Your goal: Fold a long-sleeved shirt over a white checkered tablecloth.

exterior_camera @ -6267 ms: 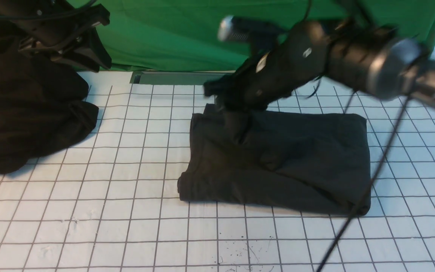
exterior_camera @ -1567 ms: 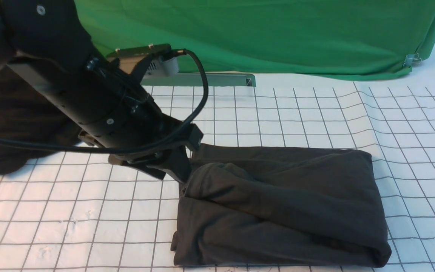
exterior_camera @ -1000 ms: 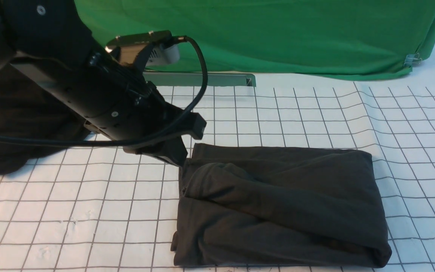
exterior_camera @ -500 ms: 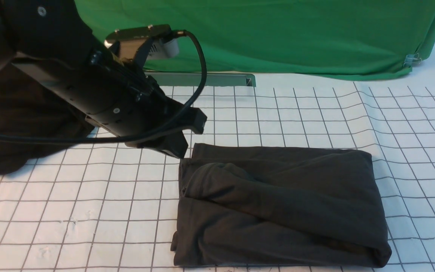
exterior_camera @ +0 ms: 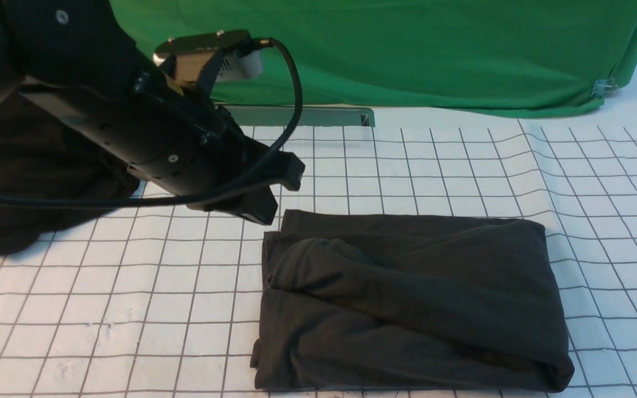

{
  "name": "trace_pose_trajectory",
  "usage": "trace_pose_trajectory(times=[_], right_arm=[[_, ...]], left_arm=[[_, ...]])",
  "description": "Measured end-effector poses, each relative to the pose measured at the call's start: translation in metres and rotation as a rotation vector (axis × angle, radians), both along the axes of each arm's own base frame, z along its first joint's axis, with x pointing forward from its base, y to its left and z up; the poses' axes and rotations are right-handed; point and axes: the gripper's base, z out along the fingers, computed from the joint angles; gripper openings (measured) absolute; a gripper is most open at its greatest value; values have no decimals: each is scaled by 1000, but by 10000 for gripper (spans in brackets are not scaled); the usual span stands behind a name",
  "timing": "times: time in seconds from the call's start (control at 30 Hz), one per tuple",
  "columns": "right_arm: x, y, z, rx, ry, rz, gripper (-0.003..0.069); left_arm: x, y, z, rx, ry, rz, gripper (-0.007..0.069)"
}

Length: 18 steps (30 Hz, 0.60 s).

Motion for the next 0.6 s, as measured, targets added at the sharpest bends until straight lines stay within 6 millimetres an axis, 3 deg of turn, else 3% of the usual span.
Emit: trace_pose_trajectory(times=[0.3, 0.6], right_arm=[[-6, -9, -64, -11, 42, -137, 115], [-2, -15, -110, -33, 159, -243, 138]], left_arm=[[1, 0, 0, -1, -11, 0, 6], [1, 0, 1, 0, -20, -4, 6]])
